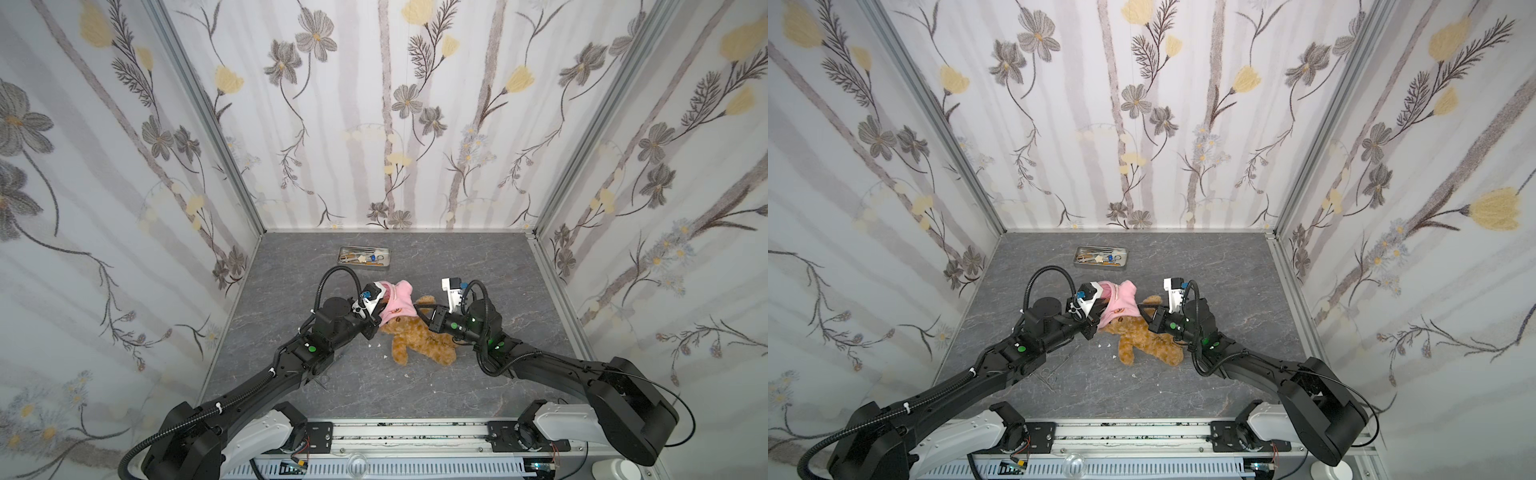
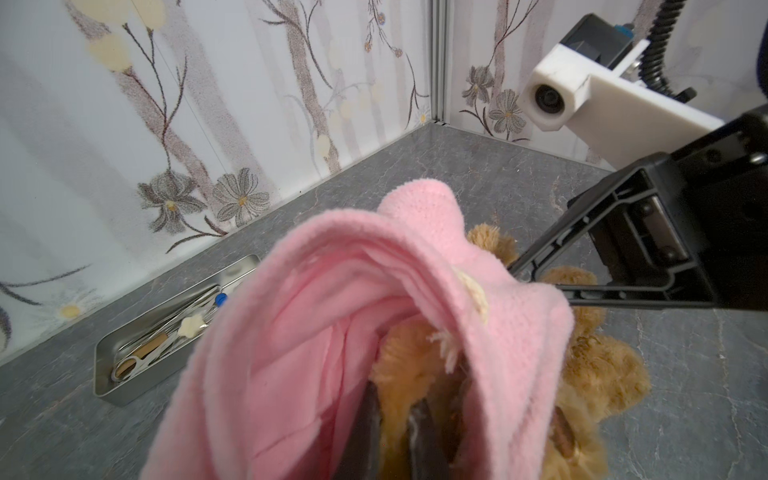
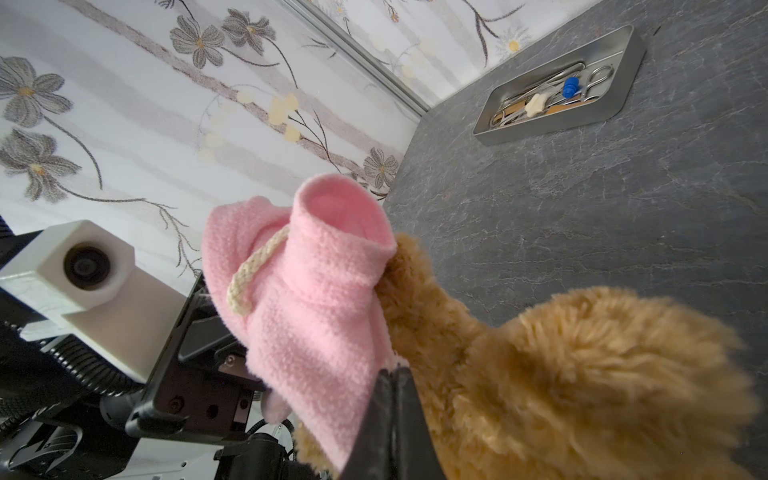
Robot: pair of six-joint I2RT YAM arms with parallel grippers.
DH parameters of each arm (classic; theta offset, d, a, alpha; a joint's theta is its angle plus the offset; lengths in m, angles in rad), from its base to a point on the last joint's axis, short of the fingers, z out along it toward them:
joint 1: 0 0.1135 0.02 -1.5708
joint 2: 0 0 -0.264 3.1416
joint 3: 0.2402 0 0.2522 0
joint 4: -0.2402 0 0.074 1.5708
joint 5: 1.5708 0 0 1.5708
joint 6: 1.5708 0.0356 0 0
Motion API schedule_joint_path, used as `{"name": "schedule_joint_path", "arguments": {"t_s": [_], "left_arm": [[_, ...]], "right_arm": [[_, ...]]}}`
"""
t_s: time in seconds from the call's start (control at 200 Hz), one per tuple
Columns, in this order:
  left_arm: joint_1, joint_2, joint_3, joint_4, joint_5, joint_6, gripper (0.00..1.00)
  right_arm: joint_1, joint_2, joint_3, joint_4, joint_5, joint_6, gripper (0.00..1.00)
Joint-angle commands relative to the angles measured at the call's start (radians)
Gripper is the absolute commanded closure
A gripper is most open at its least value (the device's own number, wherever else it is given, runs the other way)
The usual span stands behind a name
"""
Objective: Dress the teddy bear
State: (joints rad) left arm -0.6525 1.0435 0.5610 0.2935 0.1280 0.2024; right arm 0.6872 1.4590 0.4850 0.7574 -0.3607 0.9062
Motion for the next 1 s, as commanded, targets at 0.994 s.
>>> {"name": "schedule_joint_path", "arguments": {"t_s": [0.994], "left_arm": [[-0.039, 0.012, 0.063, -0.108, 0.259, 0.106, 1.00]], "right_arm": [[-0.044, 0.118, 0.145, -0.065, -0.001, 0.015, 1.00]]}}
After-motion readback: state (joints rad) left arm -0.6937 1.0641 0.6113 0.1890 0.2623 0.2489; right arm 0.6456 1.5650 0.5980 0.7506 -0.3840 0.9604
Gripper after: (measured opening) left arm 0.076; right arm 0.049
